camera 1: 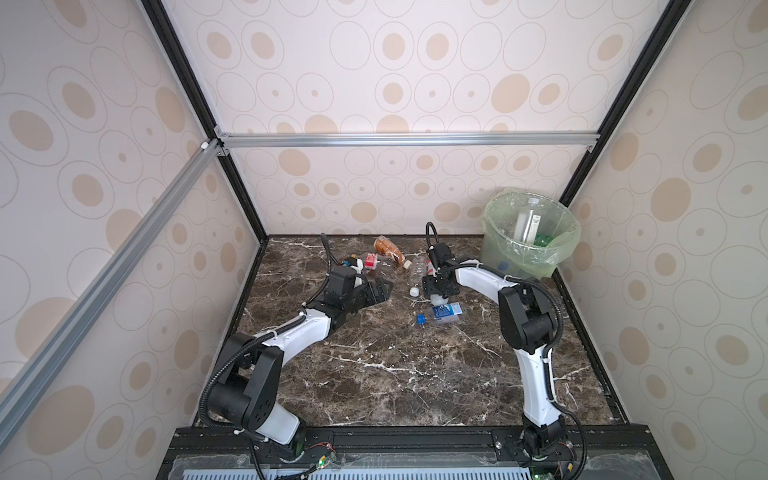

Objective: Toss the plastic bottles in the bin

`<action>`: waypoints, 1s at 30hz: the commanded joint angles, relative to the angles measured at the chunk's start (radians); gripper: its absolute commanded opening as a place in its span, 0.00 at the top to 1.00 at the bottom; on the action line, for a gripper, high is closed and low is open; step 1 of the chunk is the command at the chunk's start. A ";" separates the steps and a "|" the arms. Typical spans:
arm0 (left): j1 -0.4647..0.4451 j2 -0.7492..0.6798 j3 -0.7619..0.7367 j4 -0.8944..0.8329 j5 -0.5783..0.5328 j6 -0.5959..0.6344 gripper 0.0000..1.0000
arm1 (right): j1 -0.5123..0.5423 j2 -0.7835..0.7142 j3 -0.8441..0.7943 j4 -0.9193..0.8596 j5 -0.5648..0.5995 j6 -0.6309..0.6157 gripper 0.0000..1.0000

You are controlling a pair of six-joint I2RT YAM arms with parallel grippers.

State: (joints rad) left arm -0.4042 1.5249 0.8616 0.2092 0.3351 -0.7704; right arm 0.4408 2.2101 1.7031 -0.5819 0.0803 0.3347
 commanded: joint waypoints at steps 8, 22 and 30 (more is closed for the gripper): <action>-0.002 -0.048 -0.011 0.000 -0.010 0.003 0.01 | 0.012 -0.089 -0.028 0.010 0.024 0.032 0.44; 0.029 -0.115 -0.008 -0.035 -0.020 0.015 0.01 | 0.151 -0.262 -0.046 -0.037 0.137 -0.001 0.49; 0.165 -0.239 -0.110 -0.031 0.006 -0.032 0.01 | 0.348 -0.226 -0.097 0.025 0.065 0.086 0.49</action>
State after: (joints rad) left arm -0.2863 1.3365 0.7815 0.1871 0.3359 -0.7750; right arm 0.7406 1.9499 1.6226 -0.5648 0.1669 0.3721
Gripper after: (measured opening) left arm 0.991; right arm 0.515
